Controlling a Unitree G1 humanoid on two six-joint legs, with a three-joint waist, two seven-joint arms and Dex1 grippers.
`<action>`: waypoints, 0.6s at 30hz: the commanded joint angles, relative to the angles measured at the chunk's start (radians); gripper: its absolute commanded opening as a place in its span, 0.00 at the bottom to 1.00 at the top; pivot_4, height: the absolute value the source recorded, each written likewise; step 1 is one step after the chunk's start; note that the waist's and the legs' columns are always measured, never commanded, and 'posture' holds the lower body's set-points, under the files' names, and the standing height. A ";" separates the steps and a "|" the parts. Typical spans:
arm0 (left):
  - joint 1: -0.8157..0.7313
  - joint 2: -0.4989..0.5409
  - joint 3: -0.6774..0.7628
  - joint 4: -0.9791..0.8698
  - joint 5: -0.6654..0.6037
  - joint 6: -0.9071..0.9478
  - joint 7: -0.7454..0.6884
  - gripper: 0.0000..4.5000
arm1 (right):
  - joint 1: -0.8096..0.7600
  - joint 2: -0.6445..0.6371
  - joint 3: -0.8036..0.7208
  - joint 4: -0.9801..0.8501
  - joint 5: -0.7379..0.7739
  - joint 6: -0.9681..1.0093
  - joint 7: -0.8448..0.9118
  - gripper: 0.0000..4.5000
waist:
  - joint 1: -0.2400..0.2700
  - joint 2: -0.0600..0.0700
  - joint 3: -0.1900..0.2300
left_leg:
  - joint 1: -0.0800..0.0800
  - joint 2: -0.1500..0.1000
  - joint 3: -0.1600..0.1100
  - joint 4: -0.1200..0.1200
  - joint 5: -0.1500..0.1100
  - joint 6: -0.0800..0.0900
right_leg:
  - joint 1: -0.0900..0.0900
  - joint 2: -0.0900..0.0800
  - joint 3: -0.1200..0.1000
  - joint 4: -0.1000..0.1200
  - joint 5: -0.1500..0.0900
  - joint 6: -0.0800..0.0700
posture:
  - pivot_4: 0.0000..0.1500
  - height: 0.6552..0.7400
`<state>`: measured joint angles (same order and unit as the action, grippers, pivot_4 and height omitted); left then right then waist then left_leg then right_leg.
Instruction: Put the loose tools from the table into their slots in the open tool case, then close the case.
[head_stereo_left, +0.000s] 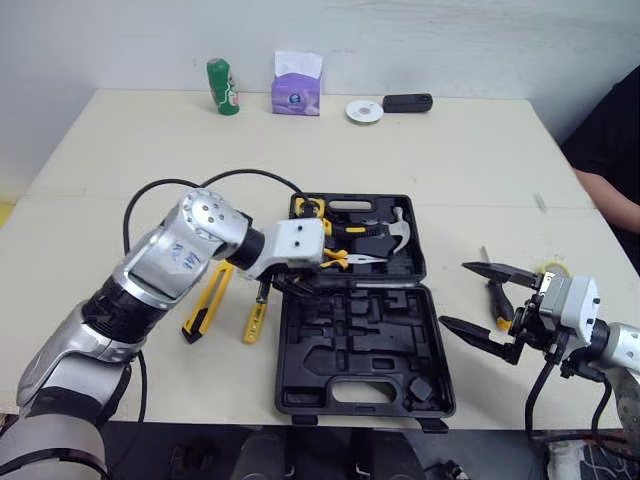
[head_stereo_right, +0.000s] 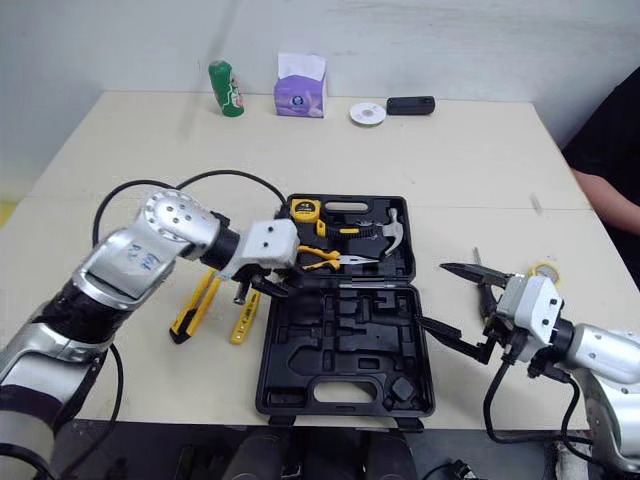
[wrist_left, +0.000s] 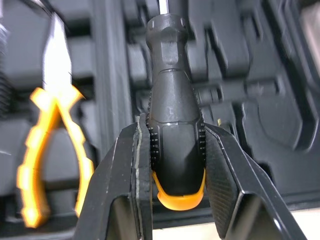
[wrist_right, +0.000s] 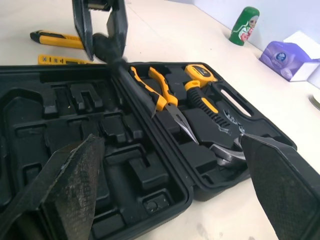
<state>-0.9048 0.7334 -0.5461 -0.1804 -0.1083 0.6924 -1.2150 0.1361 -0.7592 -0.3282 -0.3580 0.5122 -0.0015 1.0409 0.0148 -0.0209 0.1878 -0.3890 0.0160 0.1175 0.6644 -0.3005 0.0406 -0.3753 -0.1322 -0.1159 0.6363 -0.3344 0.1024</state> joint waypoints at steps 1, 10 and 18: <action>-0.039 -0.032 -0.024 -0.048 0.058 0.045 0.036 0.22 | 0.016 0.021 -0.031 -0.048 0.001 -0.033 -0.023 1.00 | 0.005 0.000 0.000 | 0.000 0.000 0.000 0.000 0.000 0.000 | 0.000 0.000 0.000 0.000 0.000 0.000 | 1.00 1.00; -0.049 -0.052 -0.075 -0.071 0.139 0.096 0.043 0.22 | 0.014 0.057 -0.032 -0.049 0.016 -0.041 -0.048 1.00 | 0.009 0.000 0.000 | 0.000 0.000 -0.001 0.001 0.000 0.000 | 0.000 0.000 0.000 0.000 0.000 0.000 | 1.00 1.00; -0.062 -0.039 -0.094 -0.060 0.178 0.103 0.020 0.22 | 0.006 0.091 -0.036 -0.059 0.051 -0.034 -0.077 1.00 | 0.008 0.001 0.000 | 0.000 0.000 -0.001 0.001 0.000 0.000 | 0.000 0.000 0.000 0.000 0.000 0.000 | 1.00 1.00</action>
<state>-0.9372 0.6889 -0.6477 -0.2207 0.0531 0.7962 -1.1938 0.1439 -0.6669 -0.3285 -0.3839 0.5405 -0.0222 0.9707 0.0230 -0.0203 0.1880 -0.3894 0.0162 0.1163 0.6656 -0.3004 0.0408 -0.3750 -0.1325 -0.1157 0.6363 -0.3344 0.1024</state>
